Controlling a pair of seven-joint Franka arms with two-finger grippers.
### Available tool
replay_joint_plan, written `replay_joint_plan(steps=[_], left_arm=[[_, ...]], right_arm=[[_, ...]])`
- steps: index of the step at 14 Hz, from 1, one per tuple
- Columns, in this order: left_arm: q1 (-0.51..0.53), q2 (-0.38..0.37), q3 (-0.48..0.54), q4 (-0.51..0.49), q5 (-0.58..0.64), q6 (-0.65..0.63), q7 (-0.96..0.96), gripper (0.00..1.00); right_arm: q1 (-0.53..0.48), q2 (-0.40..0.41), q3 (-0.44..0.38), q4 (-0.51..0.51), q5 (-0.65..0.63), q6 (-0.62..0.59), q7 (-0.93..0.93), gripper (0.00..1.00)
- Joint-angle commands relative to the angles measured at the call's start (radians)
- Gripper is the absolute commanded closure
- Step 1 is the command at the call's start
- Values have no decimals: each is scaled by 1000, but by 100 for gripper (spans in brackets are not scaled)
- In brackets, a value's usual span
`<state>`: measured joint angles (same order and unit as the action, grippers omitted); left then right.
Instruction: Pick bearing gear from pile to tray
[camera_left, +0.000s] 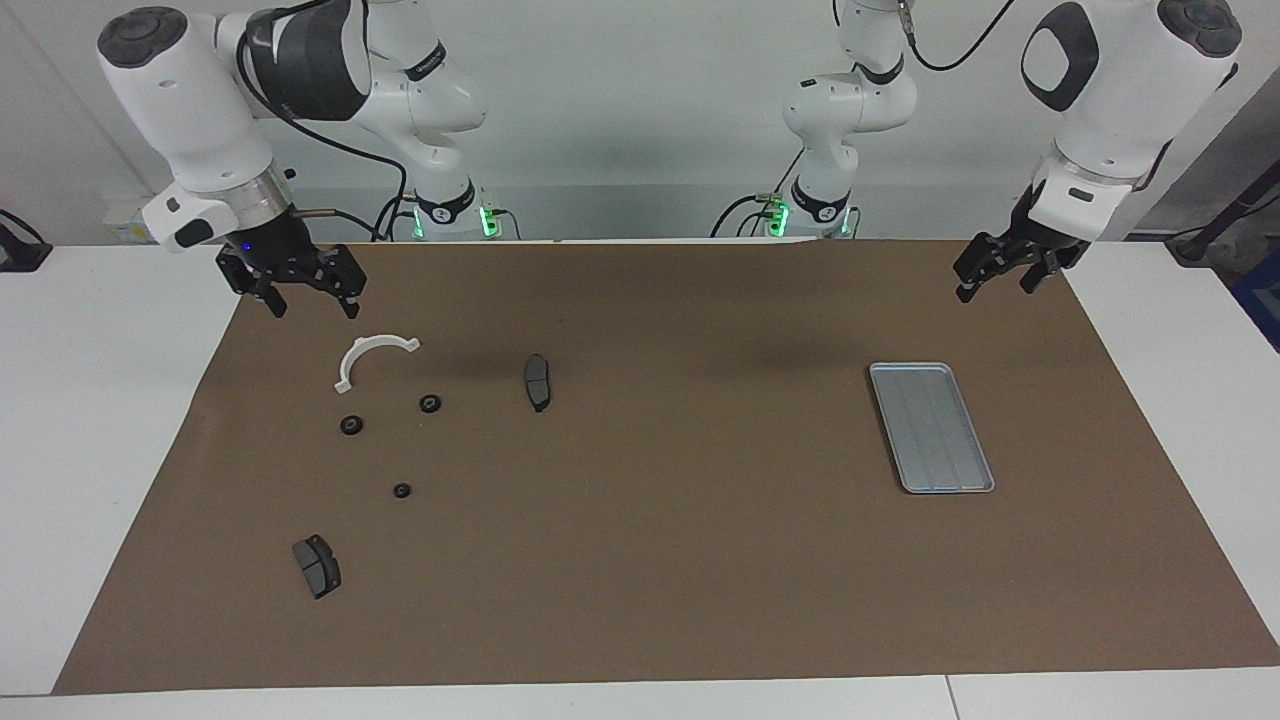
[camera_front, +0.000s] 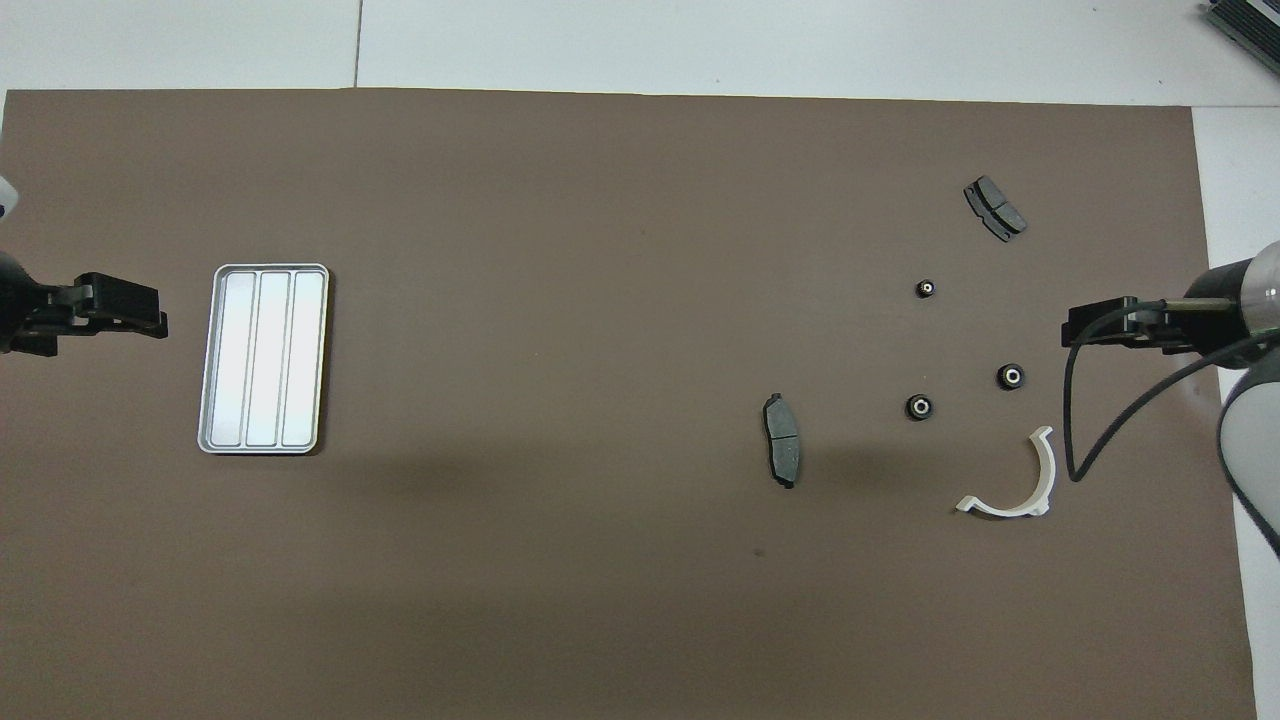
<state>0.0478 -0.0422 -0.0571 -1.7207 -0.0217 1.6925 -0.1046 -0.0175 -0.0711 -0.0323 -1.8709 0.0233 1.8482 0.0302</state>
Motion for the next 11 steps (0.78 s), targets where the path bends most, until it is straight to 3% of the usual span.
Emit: replay_joint_plan(steps=[1,4,11], left_arm=[[10,-30,-3,-28,-11,6,6,0],[10,-30,-4,-28,-11,6,6,0],[9,-30,-4,-28,-11,6,6,0]], right_arm=[[-28,-6,5,-89,-9,95,-67,0],[-62,36,5,-210,-9,264,-127,0],[-107,214,6,-292,-8,523,-207,0]])
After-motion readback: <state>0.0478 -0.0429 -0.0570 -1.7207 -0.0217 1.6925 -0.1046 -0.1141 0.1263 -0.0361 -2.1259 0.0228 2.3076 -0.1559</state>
